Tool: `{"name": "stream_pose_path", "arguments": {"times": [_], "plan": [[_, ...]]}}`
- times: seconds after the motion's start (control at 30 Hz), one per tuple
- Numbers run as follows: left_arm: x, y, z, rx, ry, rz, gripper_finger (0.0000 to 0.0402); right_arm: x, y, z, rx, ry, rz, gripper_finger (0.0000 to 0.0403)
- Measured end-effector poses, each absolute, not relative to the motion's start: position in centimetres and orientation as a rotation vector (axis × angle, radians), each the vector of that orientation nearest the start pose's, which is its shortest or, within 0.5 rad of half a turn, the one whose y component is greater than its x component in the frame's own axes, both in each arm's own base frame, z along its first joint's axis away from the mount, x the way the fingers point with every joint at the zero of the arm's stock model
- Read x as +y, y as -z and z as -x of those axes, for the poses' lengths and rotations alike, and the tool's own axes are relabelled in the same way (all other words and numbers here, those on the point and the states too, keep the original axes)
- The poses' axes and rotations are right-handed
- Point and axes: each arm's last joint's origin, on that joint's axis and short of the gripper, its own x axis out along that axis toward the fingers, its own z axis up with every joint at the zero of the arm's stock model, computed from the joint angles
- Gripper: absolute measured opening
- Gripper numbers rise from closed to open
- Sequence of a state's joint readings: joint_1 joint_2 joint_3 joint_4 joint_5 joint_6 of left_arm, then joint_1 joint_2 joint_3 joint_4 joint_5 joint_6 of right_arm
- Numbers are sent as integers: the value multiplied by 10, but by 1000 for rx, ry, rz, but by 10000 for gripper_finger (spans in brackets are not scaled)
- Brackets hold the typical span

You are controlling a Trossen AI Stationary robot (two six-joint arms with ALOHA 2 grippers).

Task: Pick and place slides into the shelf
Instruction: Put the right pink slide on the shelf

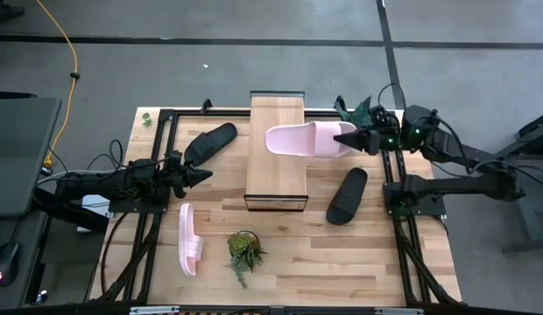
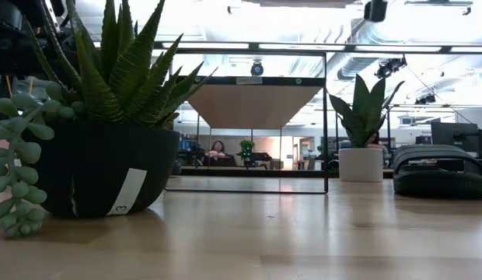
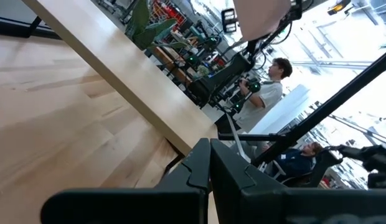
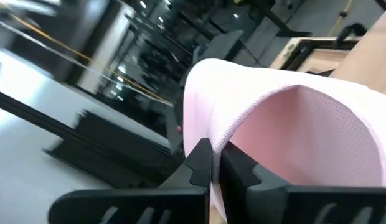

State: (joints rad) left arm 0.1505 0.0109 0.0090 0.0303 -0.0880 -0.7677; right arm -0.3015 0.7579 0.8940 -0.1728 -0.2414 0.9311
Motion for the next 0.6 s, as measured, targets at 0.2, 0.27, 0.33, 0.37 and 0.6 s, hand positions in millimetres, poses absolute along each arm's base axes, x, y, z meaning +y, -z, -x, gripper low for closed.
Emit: {"name": "stream_pose_path", "arguments": {"times": [0.2,0.27,0.33,0.37,0.6], "plan": [[17,-169,-96,-119,-216,763,1,-41,-338,-154,-110,33,-1035,0],[17,-169,-96,-119,-217,764,1,-42,-322,-155,-106,44,-1085,0],[17,-169,-96,-120,-218,768,1,-42,-308,-158,-109,44,-1130,0],[17,-169,-96,-121,-217,772,1,-43,-302,-158,-112,47,-1150,0],[17,-169,-96,-121,-214,789,1,-40,-285,-161,-127,87,-1240,0]]}}
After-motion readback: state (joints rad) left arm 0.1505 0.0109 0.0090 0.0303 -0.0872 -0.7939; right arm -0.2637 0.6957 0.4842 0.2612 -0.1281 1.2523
